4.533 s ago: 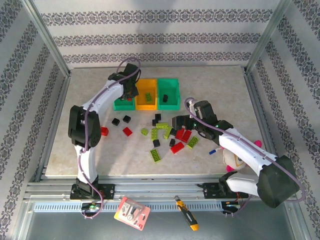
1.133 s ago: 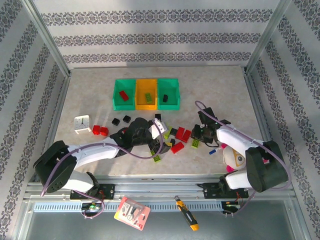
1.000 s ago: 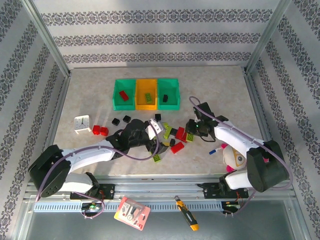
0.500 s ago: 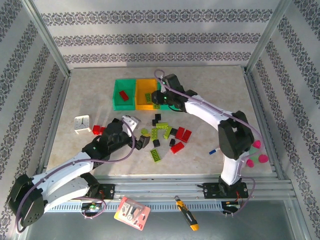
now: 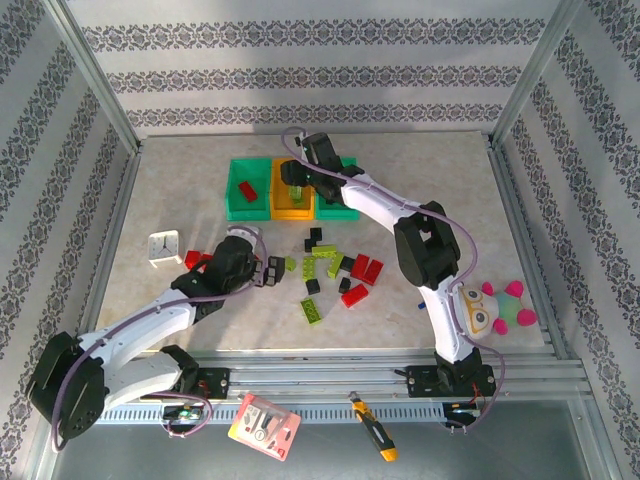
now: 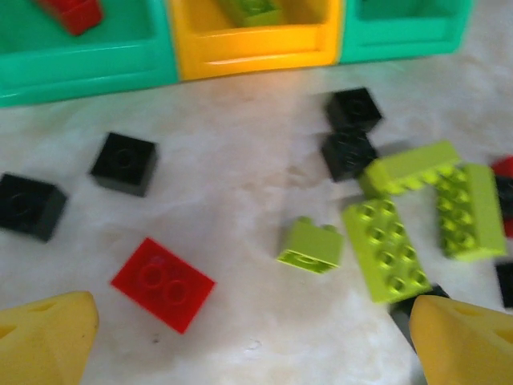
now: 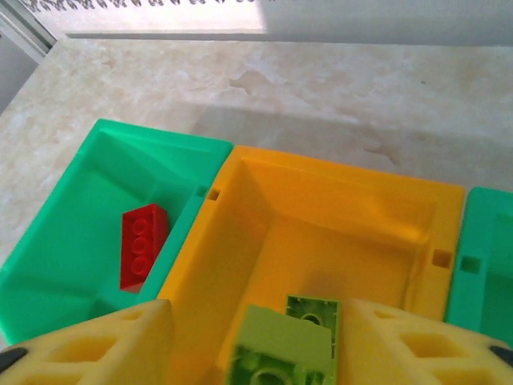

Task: Sort the legos into containers by color
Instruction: Place the lego in the container, then pick up the lego from the middle-left of the table.

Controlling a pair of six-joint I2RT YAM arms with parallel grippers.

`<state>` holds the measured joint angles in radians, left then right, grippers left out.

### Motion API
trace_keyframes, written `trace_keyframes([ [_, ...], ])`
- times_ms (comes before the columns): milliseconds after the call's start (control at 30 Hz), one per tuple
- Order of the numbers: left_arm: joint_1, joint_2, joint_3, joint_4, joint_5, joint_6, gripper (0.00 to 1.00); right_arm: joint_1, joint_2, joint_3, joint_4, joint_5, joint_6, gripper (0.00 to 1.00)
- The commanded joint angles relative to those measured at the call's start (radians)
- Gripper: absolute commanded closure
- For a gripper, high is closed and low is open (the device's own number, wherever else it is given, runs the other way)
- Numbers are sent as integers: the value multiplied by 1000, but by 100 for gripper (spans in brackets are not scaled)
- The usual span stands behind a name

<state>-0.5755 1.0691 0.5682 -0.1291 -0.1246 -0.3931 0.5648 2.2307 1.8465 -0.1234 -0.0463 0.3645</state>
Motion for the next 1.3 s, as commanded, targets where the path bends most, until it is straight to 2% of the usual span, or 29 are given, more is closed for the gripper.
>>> trace_keyframes([
  [0, 44, 7, 59, -139, -125, -150, 1, -14, -52, 28, 5, -9, -33, 33],
  [133, 166, 28, 99, -258, -90, -215, 1, -24, -166, -79, 22, -45, -57, 25],
  [200, 223, 42, 130, -330, -67, -206, 1, -25, -248, -167, 47, -63, -66, 22],
  [333, 333, 107, 207, -463, -1, -131, 4, -24, -404, -359, 90, -110, -72, 19],
  [467, 399, 226, 285, -530, 41, -8, 9, -16, -532, -528, 113, -145, -55, 17],
  [700, 457, 444, 403, -600, 51, 145, 22, 2, -706, -719, 124, -140, -2, 16],
  [867, 476, 527, 433, -586, 43, 180, 33, 2, -764, -793, 112, -122, 4, 16],
  [1000, 477, 566, 444, -578, 51, 178, 47, 1, -776, -816, 112, -114, 18, 16],
  [1067, 477, 577, 445, -577, 51, 174, 51, 1, -775, -815, 115, -115, 26, 15],
  [1200, 477, 572, 448, -580, 55, 169, 69, 3, -777, -803, 121, -124, 29, 15],
  [1267, 477, 549, 452, -587, 62, 166, 72, 3, -778, -797, 120, -138, 18, 14],
])
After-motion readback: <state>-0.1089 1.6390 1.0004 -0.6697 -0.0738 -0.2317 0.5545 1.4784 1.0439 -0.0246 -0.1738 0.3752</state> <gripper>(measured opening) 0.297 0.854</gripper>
